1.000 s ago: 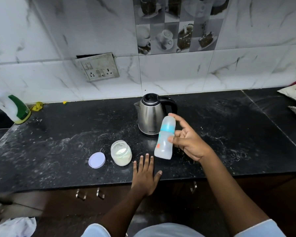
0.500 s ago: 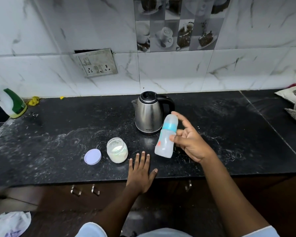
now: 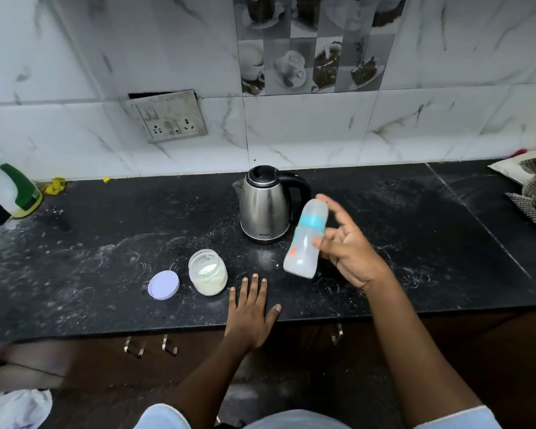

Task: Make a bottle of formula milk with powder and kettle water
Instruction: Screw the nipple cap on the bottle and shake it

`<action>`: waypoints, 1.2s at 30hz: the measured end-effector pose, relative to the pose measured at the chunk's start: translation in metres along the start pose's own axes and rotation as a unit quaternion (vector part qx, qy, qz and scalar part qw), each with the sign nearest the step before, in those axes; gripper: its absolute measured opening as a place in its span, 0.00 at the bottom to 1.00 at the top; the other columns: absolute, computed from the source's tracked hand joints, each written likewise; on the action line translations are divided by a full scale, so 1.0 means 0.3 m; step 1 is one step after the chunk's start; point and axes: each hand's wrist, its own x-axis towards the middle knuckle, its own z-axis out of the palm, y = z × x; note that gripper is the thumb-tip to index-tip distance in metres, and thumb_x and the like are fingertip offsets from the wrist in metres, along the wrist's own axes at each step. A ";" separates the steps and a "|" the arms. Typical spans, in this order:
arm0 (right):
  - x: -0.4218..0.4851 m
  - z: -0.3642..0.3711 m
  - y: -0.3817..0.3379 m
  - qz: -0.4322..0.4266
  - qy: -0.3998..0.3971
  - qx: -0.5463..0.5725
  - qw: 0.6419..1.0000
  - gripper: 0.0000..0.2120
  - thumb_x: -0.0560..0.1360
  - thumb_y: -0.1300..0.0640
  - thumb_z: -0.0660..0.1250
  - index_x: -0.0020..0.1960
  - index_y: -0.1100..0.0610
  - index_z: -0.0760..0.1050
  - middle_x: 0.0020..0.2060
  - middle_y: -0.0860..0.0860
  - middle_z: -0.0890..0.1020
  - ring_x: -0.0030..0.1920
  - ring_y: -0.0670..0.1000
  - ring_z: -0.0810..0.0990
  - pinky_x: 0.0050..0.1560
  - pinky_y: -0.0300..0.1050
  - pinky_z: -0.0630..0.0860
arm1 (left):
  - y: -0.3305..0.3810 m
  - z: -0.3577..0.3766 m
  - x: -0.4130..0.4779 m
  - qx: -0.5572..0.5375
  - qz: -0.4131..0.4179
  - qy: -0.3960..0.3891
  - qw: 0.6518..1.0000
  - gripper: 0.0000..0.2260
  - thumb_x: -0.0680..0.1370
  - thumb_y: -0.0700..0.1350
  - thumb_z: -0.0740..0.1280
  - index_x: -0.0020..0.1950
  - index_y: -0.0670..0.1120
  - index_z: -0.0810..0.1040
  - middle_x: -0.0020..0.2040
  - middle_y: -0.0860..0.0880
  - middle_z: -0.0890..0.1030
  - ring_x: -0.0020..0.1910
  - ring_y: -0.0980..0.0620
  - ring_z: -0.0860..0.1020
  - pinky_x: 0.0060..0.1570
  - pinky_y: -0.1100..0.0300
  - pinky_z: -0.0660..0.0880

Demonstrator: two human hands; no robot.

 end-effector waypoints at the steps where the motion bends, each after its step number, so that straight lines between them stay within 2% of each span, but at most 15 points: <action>1: 0.006 -0.007 0.000 -0.009 0.044 0.040 0.998 0.38 0.76 0.67 0.70 0.80 0.45 0.62 0.59 0.61 0.84 0.61 0.59 0.82 0.63 0.60 0.80 | -0.002 0.005 0.001 -0.002 0.001 0.003 1.000 0.41 0.77 0.71 0.32 0.85 0.50 0.44 0.86 0.48 0.43 0.84 0.45 0.38 0.80 0.41 0.36; 3: 0.013 -0.012 0.009 -0.031 0.089 0.071 0.993 0.37 0.77 0.65 0.69 0.79 0.44 0.61 0.58 0.56 0.86 0.62 0.57 0.82 0.60 0.57 0.82 | -0.003 0.012 -0.001 -0.005 0.002 0.007 1.000 0.41 0.77 0.71 0.32 0.85 0.50 0.45 0.86 0.48 0.44 0.84 0.45 0.39 0.80 0.40 0.36; 6: -0.012 0.008 0.021 0.002 0.010 -0.003 1.000 0.39 0.74 0.66 0.71 0.79 0.44 0.62 0.59 0.62 0.85 0.60 0.58 0.83 0.60 0.54 0.82 | -0.001 0.010 -0.001 -0.002 0.001 0.000 1.000 0.42 0.76 0.71 0.32 0.85 0.50 0.43 0.86 0.48 0.43 0.84 0.45 0.38 0.79 0.42 0.34; 7: -0.018 0.019 0.025 -0.005 0.013 0.002 1.000 0.39 0.74 0.67 0.72 0.79 0.45 0.63 0.59 0.64 0.84 0.60 0.58 0.84 0.61 0.55 0.81 | 0.000 0.006 -0.001 -0.002 0.001 0.002 1.000 0.41 0.77 0.71 0.32 0.85 0.50 0.43 0.86 0.48 0.42 0.84 0.45 0.38 0.79 0.42 0.33; 10: -0.011 0.028 0.040 -0.040 0.104 0.082 0.990 0.38 0.75 0.65 0.71 0.79 0.45 0.62 0.59 0.60 0.83 0.62 0.57 0.82 0.62 0.57 0.81 | -0.002 0.004 -0.003 0.001 0.000 0.002 1.000 0.41 0.77 0.71 0.32 0.85 0.51 0.43 0.86 0.48 0.42 0.84 0.45 0.38 0.78 0.42 0.33; 14: -0.021 0.023 0.021 -0.008 0.017 -0.011 1.000 0.39 0.75 0.66 0.72 0.79 0.44 0.63 0.57 0.62 0.85 0.59 0.57 0.84 0.63 0.55 0.81 | 0.001 0.010 -0.001 -0.004 0.000 0.008 1.000 0.42 0.76 0.72 0.32 0.85 0.50 0.45 0.86 0.48 0.44 0.84 0.45 0.40 0.77 0.43 0.32; 18: -0.003 0.017 0.012 -0.044 0.102 0.069 0.991 0.35 0.78 0.66 0.69 0.79 0.44 0.62 0.57 0.56 0.86 0.62 0.57 0.83 0.61 0.57 0.82 | -0.004 0.013 -0.001 -0.002 0.003 0.007 1.000 0.42 0.76 0.72 0.32 0.85 0.51 0.44 0.86 0.48 0.44 0.84 0.45 0.39 0.77 0.43 0.32; 21: -0.021 0.030 0.000 0.002 0.003 -0.026 1.000 0.40 0.74 0.65 0.73 0.79 0.44 0.63 0.58 0.62 0.85 0.59 0.58 0.84 0.60 0.54 0.81 | -0.003 0.014 -0.001 -0.014 0.003 0.014 1.000 0.43 0.76 0.72 0.32 0.85 0.50 0.46 0.86 0.48 0.45 0.84 0.45 0.41 0.78 0.43 0.33; 22: -0.025 0.036 0.000 0.001 -0.004 -0.029 1.000 0.40 0.73 0.65 0.73 0.79 0.44 0.63 0.56 0.62 0.86 0.58 0.57 0.85 0.59 0.53 0.82 | -0.003 0.014 0.000 -0.014 0.003 0.014 1.000 0.42 0.77 0.72 0.32 0.85 0.50 0.46 0.86 0.48 0.44 0.84 0.45 0.40 0.78 0.43 0.34; 25: -0.016 0.033 0.013 -0.023 0.082 0.053 0.995 0.37 0.74 0.64 0.72 0.78 0.43 0.64 0.57 0.58 0.86 0.61 0.57 0.83 0.66 0.61 0.79 | -0.004 0.013 -0.001 -0.009 0.000 0.009 1.000 0.42 0.77 0.71 0.33 0.85 0.50 0.43 0.86 0.49 0.42 0.84 0.46 0.38 0.79 0.43 0.33; 27: -0.019 0.028 0.015 -0.009 0.045 0.018 0.999 0.39 0.74 0.64 0.72 0.78 0.42 0.63 0.58 0.59 0.85 0.62 0.58 0.83 0.67 0.61 0.78 | -0.002 0.008 -0.003 -0.007 0.002 0.013 1.000 0.42 0.77 0.71 0.33 0.85 0.49 0.44 0.86 0.49 0.43 0.84 0.46 0.39 0.78 0.43 0.33; 29: -0.032 0.020 0.008 0.002 -0.008 -0.036 0.999 0.41 0.73 0.65 0.73 0.79 0.44 0.62 0.58 0.62 0.85 0.60 0.58 0.84 0.62 0.55 0.81 | -0.001 0.010 -0.001 0.001 0.003 0.010 1.000 0.42 0.77 0.71 0.33 0.85 0.49 0.46 0.86 0.48 0.44 0.84 0.45 0.40 0.77 0.44 0.32; 31: -0.028 0.010 0.003 -0.019 0.055 0.022 0.998 0.40 0.74 0.66 0.71 0.80 0.44 0.62 0.56 0.58 0.87 0.59 0.55 0.85 0.58 0.51 0.82 | -0.003 0.015 0.001 -0.002 0.004 0.022 1.000 0.42 0.78 0.71 0.33 0.85 0.49 0.48 0.86 0.48 0.47 0.84 0.44 0.43 0.77 0.43 0.34; 33: -0.014 -0.008 0.005 -0.048 0.108 0.060 0.991 0.39 0.76 0.65 0.70 0.80 0.42 0.61 0.56 0.54 0.87 0.60 0.54 0.84 0.59 0.53 0.82 | -0.005 0.019 0.001 -0.001 0.005 0.018 1.000 0.42 0.77 0.72 0.32 0.85 0.49 0.47 0.86 0.48 0.46 0.84 0.45 0.42 0.77 0.44 0.34; 36: -0.023 -0.006 -0.004 -0.006 0.001 -0.041 0.999 0.41 0.75 0.67 0.72 0.80 0.43 0.61 0.57 0.62 0.86 0.59 0.56 0.84 0.59 0.51 0.81 | -0.003 0.012 -0.003 0.002 0.002 0.009 1.000 0.42 0.77 0.71 0.32 0.85 0.50 0.45 0.86 0.48 0.44 0.84 0.45 0.40 0.77 0.44 0.32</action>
